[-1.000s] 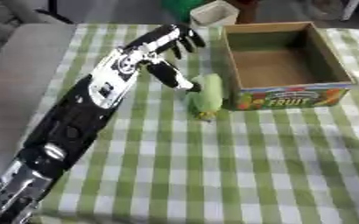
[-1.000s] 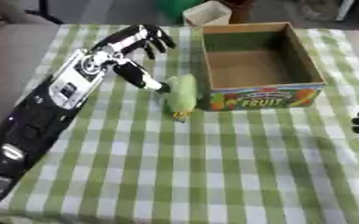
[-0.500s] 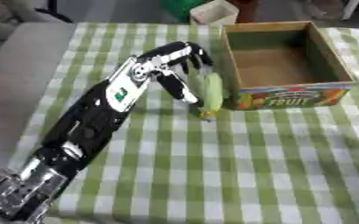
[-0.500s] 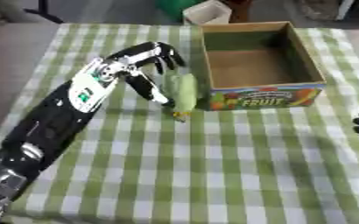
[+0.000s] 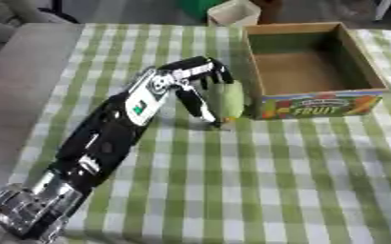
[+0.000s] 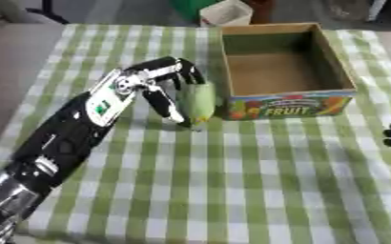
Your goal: Pick up objects on the table and place them in the box.
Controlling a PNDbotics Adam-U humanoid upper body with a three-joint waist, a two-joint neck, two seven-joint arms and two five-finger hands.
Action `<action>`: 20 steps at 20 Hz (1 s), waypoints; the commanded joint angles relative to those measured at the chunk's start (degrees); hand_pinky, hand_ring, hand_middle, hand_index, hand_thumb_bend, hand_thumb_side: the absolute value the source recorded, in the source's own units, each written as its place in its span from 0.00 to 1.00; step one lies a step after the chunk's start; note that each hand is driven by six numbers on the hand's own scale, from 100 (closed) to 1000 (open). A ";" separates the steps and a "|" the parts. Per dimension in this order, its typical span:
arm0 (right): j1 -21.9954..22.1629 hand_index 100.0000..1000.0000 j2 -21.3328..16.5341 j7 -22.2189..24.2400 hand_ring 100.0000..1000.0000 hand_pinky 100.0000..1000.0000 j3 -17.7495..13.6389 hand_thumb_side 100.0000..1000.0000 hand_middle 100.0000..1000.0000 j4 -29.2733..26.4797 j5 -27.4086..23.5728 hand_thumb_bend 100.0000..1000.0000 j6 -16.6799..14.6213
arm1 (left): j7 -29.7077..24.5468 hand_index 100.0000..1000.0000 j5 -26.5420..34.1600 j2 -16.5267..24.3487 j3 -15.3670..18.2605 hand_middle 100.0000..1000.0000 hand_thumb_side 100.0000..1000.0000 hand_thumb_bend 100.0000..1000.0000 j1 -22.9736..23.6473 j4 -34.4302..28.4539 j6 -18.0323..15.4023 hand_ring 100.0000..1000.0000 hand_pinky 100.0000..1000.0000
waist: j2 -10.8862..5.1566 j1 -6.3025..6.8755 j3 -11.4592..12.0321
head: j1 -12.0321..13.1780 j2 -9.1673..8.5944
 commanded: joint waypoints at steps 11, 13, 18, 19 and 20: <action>-0.80 0.63 -0.81 0.19 0.58 0.57 -0.30 0.55 0.51 -0.61 -0.39 0.00 -0.12 | 5.15 0.60 -5.18 -0.53 0.26 0.49 0.00 0.66 -0.87 -0.67 0.59 0.52 0.51 | -0.76 -0.26 -0.06 | 0.29 -0.35; -0.82 0.63 -0.79 0.20 0.58 0.57 -0.29 0.55 0.51 -0.60 -0.39 0.00 -0.13 | 7.21 0.54 -6.42 -0.56 0.18 0.43 0.00 0.59 -0.82 -0.99 0.82 0.47 0.47 | -0.78 -0.26 -0.03 | 0.30 -0.38; -0.80 0.63 -0.73 0.16 0.58 0.57 -0.36 0.55 0.51 -0.57 -0.37 0.00 -0.15 | 12.52 0.38 -8.02 -0.60 0.61 0.27 0.00 0.35 -0.66 -1.56 1.72 0.33 0.38 | -0.81 -0.29 0.01 | 0.26 -0.44; -0.78 0.63 -0.74 0.15 0.58 0.57 -0.37 0.55 0.51 -0.57 -0.37 0.00 -0.15 | 13.56 0.36 -7.90 -0.55 0.89 0.25 0.00 0.33 -0.72 -2.00 2.16 0.32 0.37 | -0.80 -0.30 0.02 | 0.27 -0.45; -0.77 0.63 -0.74 0.15 0.58 0.57 -0.37 0.55 0.51 -0.57 -0.37 0.00 -0.15 | 14.62 0.34 -7.74 -0.51 1.00 0.23 0.00 0.31 -0.75 -2.40 2.56 0.30 0.36 | -0.80 -0.30 0.03 | 0.29 -0.45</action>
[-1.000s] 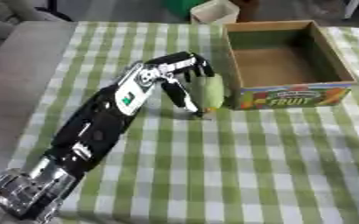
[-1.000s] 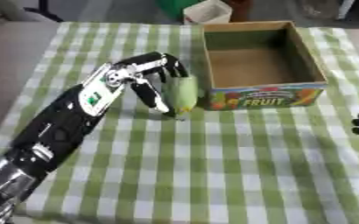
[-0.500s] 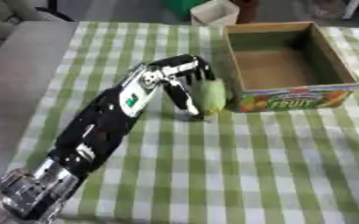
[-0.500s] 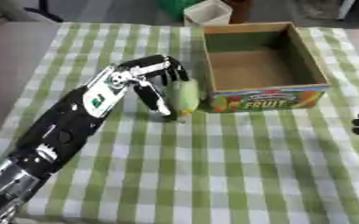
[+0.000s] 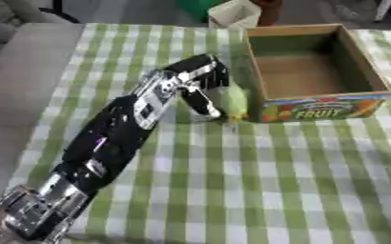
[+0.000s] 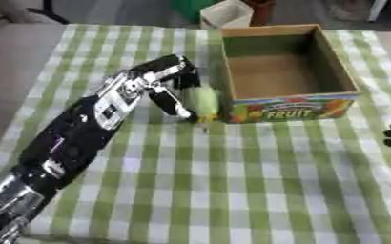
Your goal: Pick up objects on the table and place them in the box.
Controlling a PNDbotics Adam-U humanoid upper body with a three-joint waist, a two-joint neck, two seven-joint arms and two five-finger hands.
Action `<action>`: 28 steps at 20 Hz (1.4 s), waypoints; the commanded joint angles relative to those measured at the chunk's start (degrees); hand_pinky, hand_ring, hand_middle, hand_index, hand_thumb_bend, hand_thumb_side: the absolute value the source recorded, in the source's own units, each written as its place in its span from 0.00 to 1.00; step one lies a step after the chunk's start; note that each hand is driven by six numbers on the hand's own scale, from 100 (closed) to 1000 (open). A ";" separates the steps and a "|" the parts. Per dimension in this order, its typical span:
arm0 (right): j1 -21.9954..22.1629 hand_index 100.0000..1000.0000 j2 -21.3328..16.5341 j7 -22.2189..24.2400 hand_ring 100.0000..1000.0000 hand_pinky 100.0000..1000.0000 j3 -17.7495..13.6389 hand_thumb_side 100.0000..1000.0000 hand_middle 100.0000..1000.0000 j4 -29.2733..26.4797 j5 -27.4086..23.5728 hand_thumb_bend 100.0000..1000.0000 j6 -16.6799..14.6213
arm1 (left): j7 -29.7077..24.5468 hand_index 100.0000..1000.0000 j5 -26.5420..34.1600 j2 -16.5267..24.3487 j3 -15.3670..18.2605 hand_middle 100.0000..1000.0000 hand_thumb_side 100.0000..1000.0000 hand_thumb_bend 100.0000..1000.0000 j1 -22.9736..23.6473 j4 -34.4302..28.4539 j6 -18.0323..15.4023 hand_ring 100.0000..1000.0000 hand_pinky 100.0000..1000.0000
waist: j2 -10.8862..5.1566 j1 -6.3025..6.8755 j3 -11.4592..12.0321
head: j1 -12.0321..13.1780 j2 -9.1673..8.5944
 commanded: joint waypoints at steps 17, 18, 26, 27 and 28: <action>-0.84 0.63 -0.91 0.31 0.58 0.57 -0.13 0.55 0.51 -0.54 -0.33 0.00 -0.07 | 7.26 0.30 2.12 3.65 -0.08 0.19 0.00 0.32 -6.70 -10.62 1.53 0.26 0.36 | -1.10 0.13 -0.70 | 0.37 -0.69; -0.98 0.63 -0.88 0.40 0.58 0.57 -0.04 0.55 0.51 -0.54 -0.35 0.00 -0.05 | 7.28 0.30 1.60 3.26 0.00 0.19 0.00 0.32 -7.30 -10.12 1.24 0.26 0.36 | -1.02 0.13 -0.89 | 0.52 -0.82; -2.65 0.63 -0.48 1.67 0.58 0.57 1.29 0.55 0.51 -0.68 -0.58 0.00 0.24 | 8.65 0.31 -4.93 -1.67 0.88 0.20 0.00 0.35 -10.92 -3.66 -2.37 0.27 0.38 | 0.11 0.27 -3.62 | 2.33 -2.33; -2.86 0.63 -0.41 1.84 0.58 0.57 1.48 0.55 0.51 -0.68 -0.60 0.00 0.29 | 8.93 0.31 -6.10 -2.42 0.99 0.20 0.00 0.35 -11.30 -2.74 -2.91 0.28 0.38 | 0.25 0.32 -4.03 | 2.54 -2.51; -3.05 0.63 -0.37 2.01 0.58 0.57 1.66 0.55 0.51 -0.69 -0.62 0.00 0.32 | 9.27 0.32 -7.27 -3.10 1.14 0.20 0.00 0.36 -11.65 -1.90 -3.45 0.28 0.39 | 0.36 0.39 -4.38 | 2.74 -2.64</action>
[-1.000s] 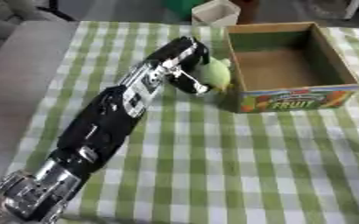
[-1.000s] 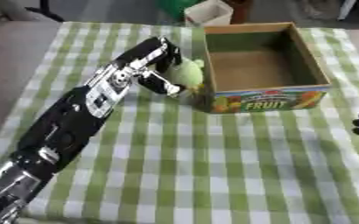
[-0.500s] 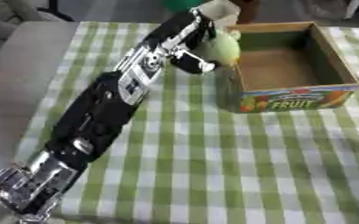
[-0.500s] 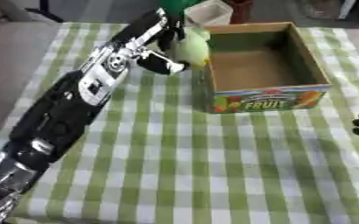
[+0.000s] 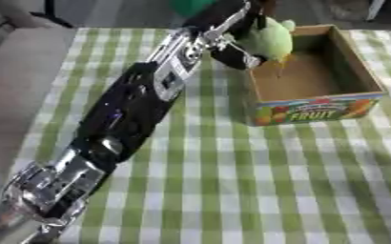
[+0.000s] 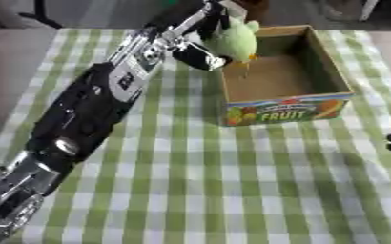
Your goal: Pick up objects on the table and place them in the box.
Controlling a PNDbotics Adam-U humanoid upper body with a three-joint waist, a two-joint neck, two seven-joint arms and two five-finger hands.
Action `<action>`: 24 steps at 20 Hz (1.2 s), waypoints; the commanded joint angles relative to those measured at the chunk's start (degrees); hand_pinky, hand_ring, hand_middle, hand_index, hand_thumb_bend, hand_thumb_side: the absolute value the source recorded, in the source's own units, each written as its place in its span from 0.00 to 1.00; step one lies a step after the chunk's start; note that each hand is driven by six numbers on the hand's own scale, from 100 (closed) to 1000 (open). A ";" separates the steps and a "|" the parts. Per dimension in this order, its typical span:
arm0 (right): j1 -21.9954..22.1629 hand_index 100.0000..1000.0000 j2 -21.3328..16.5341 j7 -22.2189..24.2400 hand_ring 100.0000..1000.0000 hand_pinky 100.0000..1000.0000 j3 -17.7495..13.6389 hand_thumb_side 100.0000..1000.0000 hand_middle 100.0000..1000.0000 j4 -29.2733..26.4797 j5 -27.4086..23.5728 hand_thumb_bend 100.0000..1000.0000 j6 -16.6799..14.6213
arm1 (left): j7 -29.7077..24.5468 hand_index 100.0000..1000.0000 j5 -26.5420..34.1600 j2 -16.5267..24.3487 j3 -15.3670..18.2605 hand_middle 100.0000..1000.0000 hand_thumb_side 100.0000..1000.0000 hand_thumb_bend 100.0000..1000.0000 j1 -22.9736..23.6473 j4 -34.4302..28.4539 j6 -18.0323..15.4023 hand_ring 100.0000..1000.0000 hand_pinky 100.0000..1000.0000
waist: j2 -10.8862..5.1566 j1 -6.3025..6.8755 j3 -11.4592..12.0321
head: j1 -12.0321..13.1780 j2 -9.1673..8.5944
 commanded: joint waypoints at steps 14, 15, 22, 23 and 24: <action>-2.02 0.63 0.24 1.50 0.58 0.57 1.06 0.56 0.51 -0.56 -0.68 0.00 0.05 | 11.57 0.69 -21.75 -5.52 4.37 0.59 0.00 0.75 -0.99 7.20 -0.13 0.61 0.56 | -0.25 0.31 -2.34 | -0.15 -2.59; -2.03 0.63 0.25 1.50 0.58 0.57 1.06 0.56 0.51 -0.55 -0.68 0.00 0.05 | 12.08 0.71 -22.32 -5.60 4.53 0.62 0.00 0.77 -0.90 7.44 0.01 0.63 0.57 | -0.24 0.30 -2.35 | -0.20 -2.63; -1.76 0.63 0.25 1.36 0.58 0.57 0.92 0.56 0.51 -0.46 -0.77 0.00 0.00 | 14.67 0.72 -18.38 -5.39 5.01 0.65 0.08 0.83 -0.45 5.62 -0.24 0.65 0.57 | -0.27 0.20 -1.69 | -0.54 -2.63; -1.66 0.63 0.23 1.33 0.58 0.57 0.89 0.56 0.51 -0.40 -0.74 0.00 0.01 | 14.58 0.71 -16.66 -5.18 4.94 0.64 0.06 0.82 -0.37 4.84 -0.18 0.64 0.56 | -0.32 0.19 -1.48 | -0.68 -2.56; -1.53 0.63 0.20 1.30 0.58 0.57 0.88 0.56 0.51 -0.33 -0.70 0.00 0.03 | 14.31 0.71 -14.59 -4.98 4.88 0.63 0.05 0.82 -0.27 3.89 -0.05 0.64 0.56 | -0.37 0.17 -1.22 | -0.83 -2.47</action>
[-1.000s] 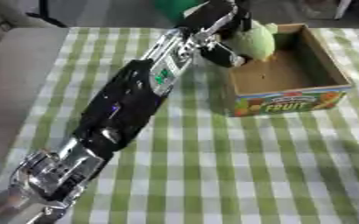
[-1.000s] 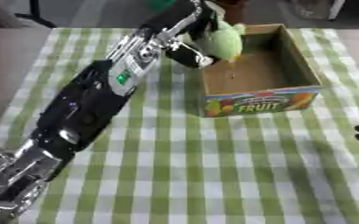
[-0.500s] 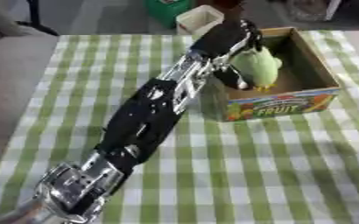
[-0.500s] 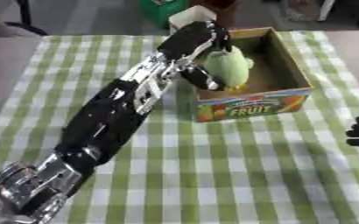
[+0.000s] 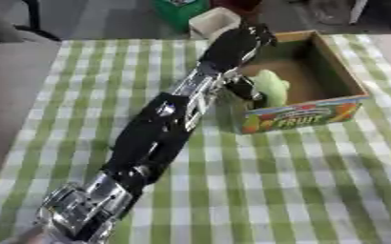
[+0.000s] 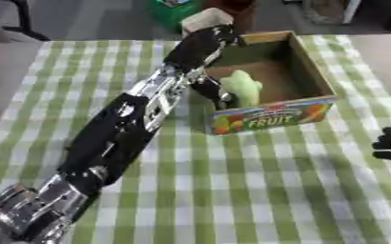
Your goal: Pick up objects on the table and place them in the box.
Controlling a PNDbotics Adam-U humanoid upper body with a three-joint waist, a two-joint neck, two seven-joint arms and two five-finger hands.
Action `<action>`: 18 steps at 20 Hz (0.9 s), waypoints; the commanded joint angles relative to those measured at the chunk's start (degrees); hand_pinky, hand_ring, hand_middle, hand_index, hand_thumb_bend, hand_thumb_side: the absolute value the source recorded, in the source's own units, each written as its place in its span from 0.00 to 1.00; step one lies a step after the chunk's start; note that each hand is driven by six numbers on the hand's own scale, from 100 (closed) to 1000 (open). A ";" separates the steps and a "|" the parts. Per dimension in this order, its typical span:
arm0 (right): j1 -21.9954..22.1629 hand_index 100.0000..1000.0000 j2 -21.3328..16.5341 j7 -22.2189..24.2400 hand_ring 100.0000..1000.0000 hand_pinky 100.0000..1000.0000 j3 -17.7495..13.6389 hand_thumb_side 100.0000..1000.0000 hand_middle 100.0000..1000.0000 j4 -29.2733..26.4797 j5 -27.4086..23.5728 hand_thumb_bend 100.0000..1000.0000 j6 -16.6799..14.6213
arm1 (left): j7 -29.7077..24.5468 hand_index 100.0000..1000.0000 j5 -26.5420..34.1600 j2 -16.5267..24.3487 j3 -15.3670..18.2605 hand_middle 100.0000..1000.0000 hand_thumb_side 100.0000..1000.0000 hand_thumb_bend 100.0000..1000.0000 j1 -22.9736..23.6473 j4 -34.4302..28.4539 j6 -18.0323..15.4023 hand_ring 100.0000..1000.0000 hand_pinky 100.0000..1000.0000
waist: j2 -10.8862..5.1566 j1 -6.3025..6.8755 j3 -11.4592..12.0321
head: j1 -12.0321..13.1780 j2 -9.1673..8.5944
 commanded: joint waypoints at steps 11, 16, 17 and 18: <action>1.43 0.63 -1.13 -0.99 0.58 0.57 -1.46 0.56 0.51 0.09 0.07 0.00 -0.38 | -9.12 0.66 36.69 11.24 0.83 0.60 0.00 0.78 4.69 -23.17 4.47 0.63 0.52 | -2.07 -0.57 3.80 | -3.00 0.52; 2.07 0.63 -1.14 -1.47 0.58 0.57 -1.94 0.56 0.51 0.16 0.13 0.00 -0.59 | -8.93 0.64 49.94 16.56 4.02 0.59 0.00 0.56 10.97 -30.12 7.54 0.62 0.50 | -2.54 -0.54 5.21 | -4.16 0.84; 2.10 0.63 -1.16 -1.49 0.58 0.57 -1.97 0.56 0.51 0.15 0.13 0.00 -0.62 | -8.63 0.64 51.95 17.22 4.63 0.59 0.00 0.55 12.37 -31.32 7.95 0.62 0.50 | -2.57 -0.54 5.35 | -4.26 0.96; 2.13 0.63 -1.14 -1.54 0.58 0.57 -2.03 0.56 0.51 0.15 0.12 0.00 -0.64 | -8.27 0.64 53.69 17.69 5.33 0.59 0.00 0.51 13.83 -32.44 8.34 0.62 0.50 | -2.61 -0.56 5.49 | -4.39 1.08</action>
